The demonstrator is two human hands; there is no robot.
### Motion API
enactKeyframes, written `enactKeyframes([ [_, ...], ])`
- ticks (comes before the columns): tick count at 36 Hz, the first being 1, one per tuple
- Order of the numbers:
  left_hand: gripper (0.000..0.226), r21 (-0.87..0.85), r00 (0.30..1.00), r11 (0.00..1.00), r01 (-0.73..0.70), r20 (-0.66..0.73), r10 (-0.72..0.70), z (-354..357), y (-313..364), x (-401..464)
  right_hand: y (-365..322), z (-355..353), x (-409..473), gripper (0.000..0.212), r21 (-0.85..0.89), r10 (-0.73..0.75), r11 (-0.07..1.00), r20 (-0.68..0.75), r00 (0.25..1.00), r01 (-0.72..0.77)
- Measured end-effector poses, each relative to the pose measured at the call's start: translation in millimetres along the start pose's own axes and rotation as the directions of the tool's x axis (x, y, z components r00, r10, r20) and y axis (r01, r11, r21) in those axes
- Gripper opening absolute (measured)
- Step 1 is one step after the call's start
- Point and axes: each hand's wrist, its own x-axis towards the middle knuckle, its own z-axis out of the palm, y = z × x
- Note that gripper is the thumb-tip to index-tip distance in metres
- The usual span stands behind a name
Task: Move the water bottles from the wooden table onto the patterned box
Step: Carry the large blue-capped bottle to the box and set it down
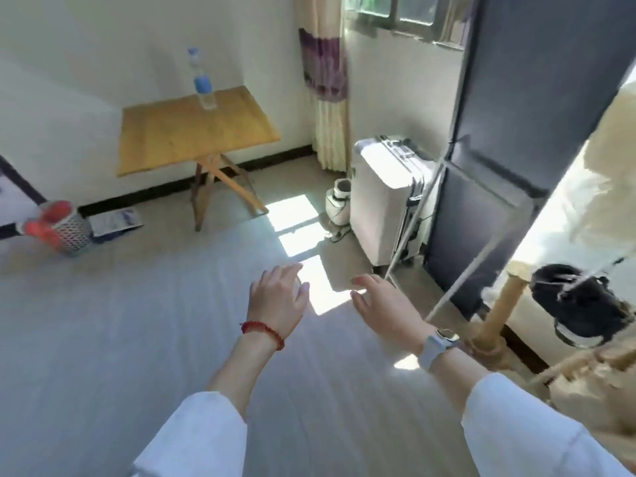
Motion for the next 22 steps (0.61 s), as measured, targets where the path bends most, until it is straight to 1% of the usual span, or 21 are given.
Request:
enactKeyframes([
  [4, 0.038, -0.006, 0.982, 0.982, 0.19, -0.019, -0.19, -6.3, -69.5, 41.4, -38.3, 23.2, 95.0, 0.037, -0.013, -0.145, 0.989, 0.102, 0.984, 0.147],
  [7, 0.037, -0.001, 0.955, 0.956, 0.294, -0.049, -0.293, -12.2, -128.6, 76.8, -69.1, 42.9, 165.6, 0.039, -0.038, -0.243, 0.967, 0.144, 0.959, 0.251],
  [10, 0.041, -0.003, 0.927, 0.931, 0.365, -0.09, -0.364, -23.1, -183.8, 124.4, -100.9, 62.9, 239.2, 0.04, -0.074, -0.3, 0.945, 0.195, 0.934, 0.319],
  [13, 0.037, -0.015, 0.913, 0.92, 0.392, -0.119, -0.391, -38.4, -236.8, 185.0, -136.0, 80.2, 316.9, 0.04, -0.115, -0.328, 0.927, 0.217, 0.92, 0.358],
  [16, 0.036, -0.016, 0.911, 0.923, 0.385, -0.152, -0.383, -61.6, -284.6, 253.2, -175.1, 88.8, 394.3, 0.04, -0.147, -0.35, 0.911, 0.221, 0.91, 0.386],
  [19, 0.035, -0.021, 0.91, 0.927, 0.376, -0.183, -0.373, -85.4, -324.2, 323.5, -210.1, 87.7, 468.8, 0.04, -0.123, -0.367, 0.911, 0.197, 0.909, 0.394],
  [22, 0.034, -0.035, 0.913, 0.93, 0.367, -0.178, -0.367, -99.0, -354.0, 391.9, -232.1, 81.2, 534.9, 0.039, -0.109, -0.361, 0.918, 0.163, 0.918, 0.38],
])
